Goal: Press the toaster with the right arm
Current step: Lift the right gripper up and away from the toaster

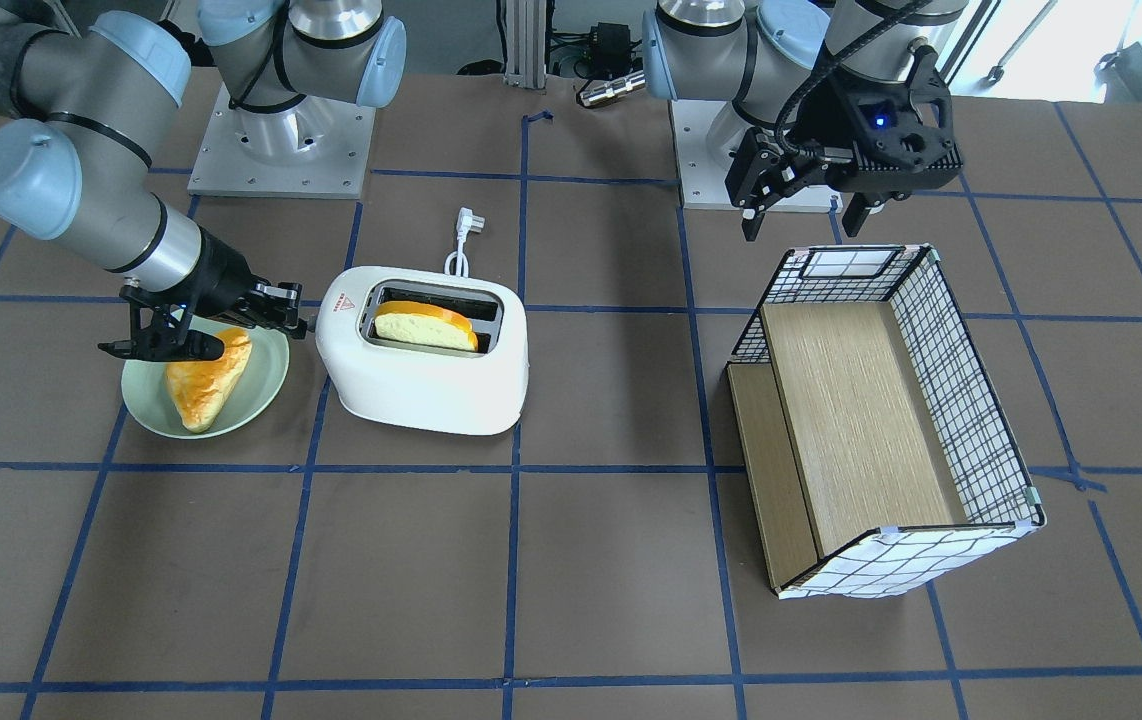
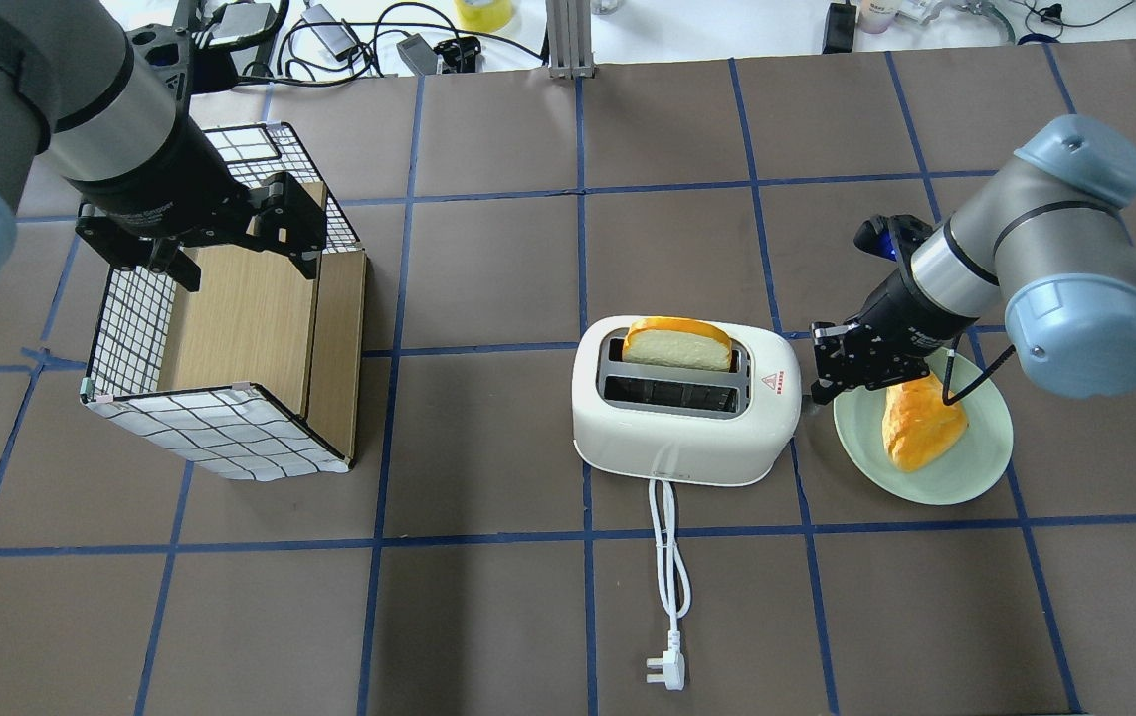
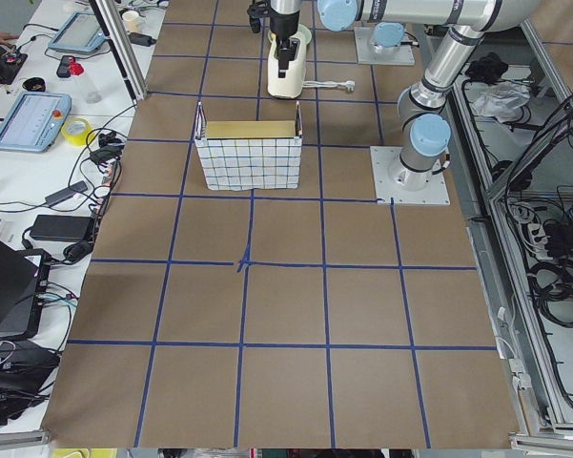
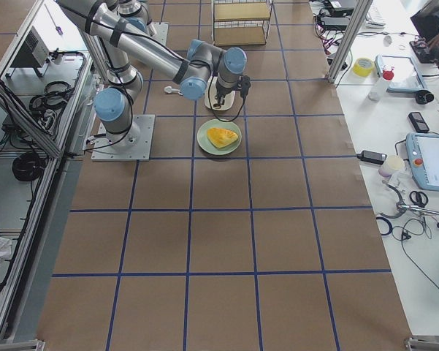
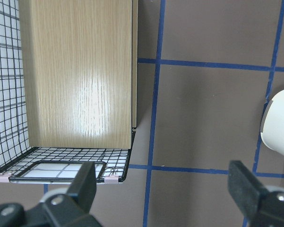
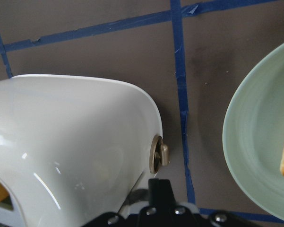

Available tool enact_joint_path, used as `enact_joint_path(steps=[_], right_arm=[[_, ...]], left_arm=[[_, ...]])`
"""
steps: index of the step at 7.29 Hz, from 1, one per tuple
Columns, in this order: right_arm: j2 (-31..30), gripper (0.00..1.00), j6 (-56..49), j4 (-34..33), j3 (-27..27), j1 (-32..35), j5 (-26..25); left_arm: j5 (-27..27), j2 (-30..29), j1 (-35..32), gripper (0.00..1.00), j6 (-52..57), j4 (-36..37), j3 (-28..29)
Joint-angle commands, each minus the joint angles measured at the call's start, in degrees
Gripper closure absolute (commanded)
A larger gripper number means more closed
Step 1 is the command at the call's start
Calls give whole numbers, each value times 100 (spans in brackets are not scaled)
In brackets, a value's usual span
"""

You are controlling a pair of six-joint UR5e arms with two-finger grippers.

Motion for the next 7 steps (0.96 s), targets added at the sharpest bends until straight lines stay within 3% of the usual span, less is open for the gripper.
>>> enact_joint_path(steps=[1,3,5,6,7], right_arm=[[-182,100,189,710,-805,48,-316],[-226,98,407,1860,-2015,74,-727],[-226,87,628,2734,-3169,188,-993],[-235,79,907,2789,-3365,380,-1176],[-244,57,1467,2728,-3419,721,-1221]], left_arm=[[0,0,0,0,0,0,0],[0,0,0,0,0,0,0],[0,0,0,0,0,0,0],[0,0,0,0,0,0,0],[0,0,0,0,0,0,0]])
